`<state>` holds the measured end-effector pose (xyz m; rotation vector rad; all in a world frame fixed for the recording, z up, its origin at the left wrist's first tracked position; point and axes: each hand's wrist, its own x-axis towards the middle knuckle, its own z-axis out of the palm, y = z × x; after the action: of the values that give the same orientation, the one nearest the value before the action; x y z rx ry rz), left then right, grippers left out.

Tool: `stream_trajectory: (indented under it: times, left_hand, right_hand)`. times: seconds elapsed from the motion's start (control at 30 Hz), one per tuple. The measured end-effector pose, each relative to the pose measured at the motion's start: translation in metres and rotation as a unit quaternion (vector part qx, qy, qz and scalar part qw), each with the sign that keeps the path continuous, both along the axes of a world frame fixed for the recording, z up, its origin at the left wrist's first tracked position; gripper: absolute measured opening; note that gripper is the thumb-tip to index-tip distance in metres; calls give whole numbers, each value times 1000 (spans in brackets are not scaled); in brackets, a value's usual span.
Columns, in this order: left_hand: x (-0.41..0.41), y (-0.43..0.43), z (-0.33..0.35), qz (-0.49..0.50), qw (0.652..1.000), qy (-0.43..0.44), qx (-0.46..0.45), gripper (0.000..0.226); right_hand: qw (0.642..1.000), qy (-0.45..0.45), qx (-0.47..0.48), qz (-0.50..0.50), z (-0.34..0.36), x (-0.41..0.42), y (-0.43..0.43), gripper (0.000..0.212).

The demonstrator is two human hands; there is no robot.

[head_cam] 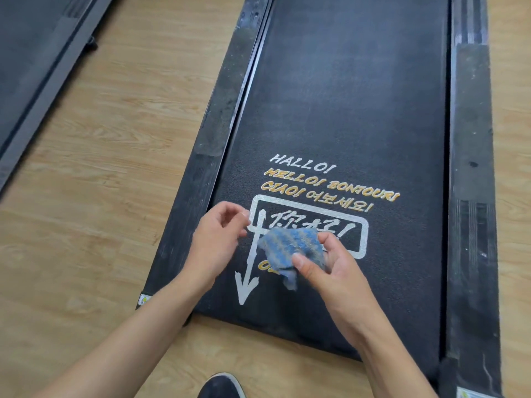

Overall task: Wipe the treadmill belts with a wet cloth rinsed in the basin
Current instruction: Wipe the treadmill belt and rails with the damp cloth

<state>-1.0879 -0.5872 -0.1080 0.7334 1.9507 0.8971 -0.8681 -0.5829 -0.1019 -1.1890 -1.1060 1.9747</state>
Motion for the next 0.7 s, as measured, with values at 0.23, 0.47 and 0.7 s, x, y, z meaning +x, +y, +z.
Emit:
stream_trajectory:
  times: [0.23,0.47,0.7]
  left_hand:
    - [19,-15,11,-294,953,-2,78,44]
    - [18,-11,6,-299,951,-60,56,22]
    - [15,-13,5,-255,951,-166,54,17]
  right_hand:
    - [997,73,-16,-31,2,1,7,20]
    - [998,-47,32,-42,-3,3,7,26]
    - [994,-102,29,-35,-9,9,11,36]
